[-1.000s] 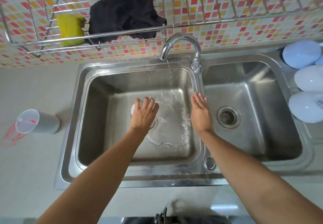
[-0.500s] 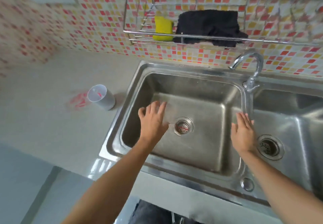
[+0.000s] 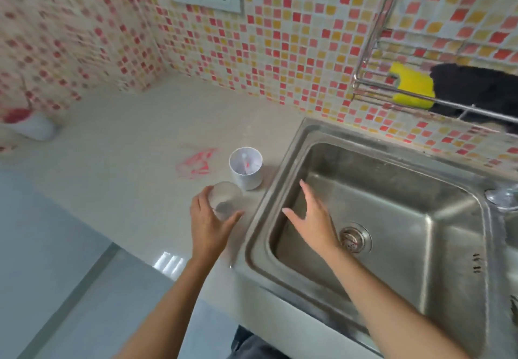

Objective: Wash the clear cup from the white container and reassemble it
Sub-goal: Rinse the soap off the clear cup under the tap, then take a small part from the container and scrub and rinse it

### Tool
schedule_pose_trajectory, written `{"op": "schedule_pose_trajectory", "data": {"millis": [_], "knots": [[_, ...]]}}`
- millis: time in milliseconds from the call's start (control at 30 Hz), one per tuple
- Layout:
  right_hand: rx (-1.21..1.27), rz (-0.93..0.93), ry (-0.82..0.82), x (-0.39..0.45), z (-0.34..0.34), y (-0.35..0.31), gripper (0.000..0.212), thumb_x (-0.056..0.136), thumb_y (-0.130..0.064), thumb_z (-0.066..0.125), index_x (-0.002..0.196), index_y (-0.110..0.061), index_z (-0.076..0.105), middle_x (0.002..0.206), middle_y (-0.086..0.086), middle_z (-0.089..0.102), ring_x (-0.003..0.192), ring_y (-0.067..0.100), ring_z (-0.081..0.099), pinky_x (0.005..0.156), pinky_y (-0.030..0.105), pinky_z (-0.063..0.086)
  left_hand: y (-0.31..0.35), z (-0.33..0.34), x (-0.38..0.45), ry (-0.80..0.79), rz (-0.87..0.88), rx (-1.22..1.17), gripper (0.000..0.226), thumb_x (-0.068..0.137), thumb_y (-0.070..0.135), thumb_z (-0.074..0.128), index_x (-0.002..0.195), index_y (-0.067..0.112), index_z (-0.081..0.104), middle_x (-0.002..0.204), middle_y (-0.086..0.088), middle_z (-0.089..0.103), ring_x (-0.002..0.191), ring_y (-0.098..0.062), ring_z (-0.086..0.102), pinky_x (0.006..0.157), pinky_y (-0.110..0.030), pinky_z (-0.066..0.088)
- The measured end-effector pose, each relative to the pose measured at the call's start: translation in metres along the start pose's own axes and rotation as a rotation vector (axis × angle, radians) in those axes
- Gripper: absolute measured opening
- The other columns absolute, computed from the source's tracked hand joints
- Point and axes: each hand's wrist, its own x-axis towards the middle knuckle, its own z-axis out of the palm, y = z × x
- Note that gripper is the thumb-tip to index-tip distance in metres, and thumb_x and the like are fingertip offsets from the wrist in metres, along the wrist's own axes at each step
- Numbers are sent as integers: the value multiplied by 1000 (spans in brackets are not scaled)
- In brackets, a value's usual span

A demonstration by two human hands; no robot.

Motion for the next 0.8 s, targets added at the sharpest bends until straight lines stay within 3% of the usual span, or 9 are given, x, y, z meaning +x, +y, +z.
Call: {"op": "schedule_pose_trajectory", "data": {"millis": [133,200,267,400,500,600,700,800], "knots": [[85,40,-46,46,35,-52,92,79,-36,76,151,-14,22,155,2,28,142,16,26,111,21,20,-28,-14,23,-81,8,4,87,68,45,83,136,15,37,128,-4,46,121,-22,45,100,-35,42],[111,52,-54,61,50,-64,96,73,-42,79,149,-19,26,153,-1,34,138,15,33,114,30,27,-36,-17,27,-110,5,-16,88,68,44,83,137,15,36,127,-3,45,120,-22,45,99,-35,42],[139,39,-36,71,62,-70,94,64,-50,79,143,-27,33,143,-7,45,130,13,44,106,37,40,-42,-21,27,-143,4,-22,94,66,53,79,139,16,33,129,-2,44,120,-22,46,99,-40,43],[182,27,21,77,71,-80,88,60,-48,81,135,-34,38,132,-14,52,121,7,50,98,30,45,-45,-30,29,-111,35,49,110,63,79,60,147,18,23,142,-1,39,133,-19,39,108,-44,33],[198,46,63,81,76,-86,82,61,-41,84,130,-37,40,125,-15,55,113,7,53,92,28,47,-34,-41,55,-72,74,-48,82,81,67,51,146,20,29,142,0,40,134,-16,36,113,-42,28],[182,63,99,83,81,-87,82,62,-43,84,129,-39,38,124,-15,55,111,8,55,88,28,48,-16,-44,97,-34,228,-53,47,94,42,53,135,18,49,128,1,53,120,-19,47,102,-30,34],[146,62,98,84,81,-92,86,65,-44,83,134,-43,31,127,-15,53,112,8,52,88,28,47,7,-35,133,-178,363,31,29,95,27,57,121,18,63,106,-2,65,101,-25,55,89,-28,39],[145,61,89,84,81,-95,76,65,-43,83,125,-45,37,116,-16,57,103,9,57,83,33,52,21,-23,151,-364,530,162,24,92,25,60,114,19,69,99,-4,67,92,-29,56,83,-39,45]]}}
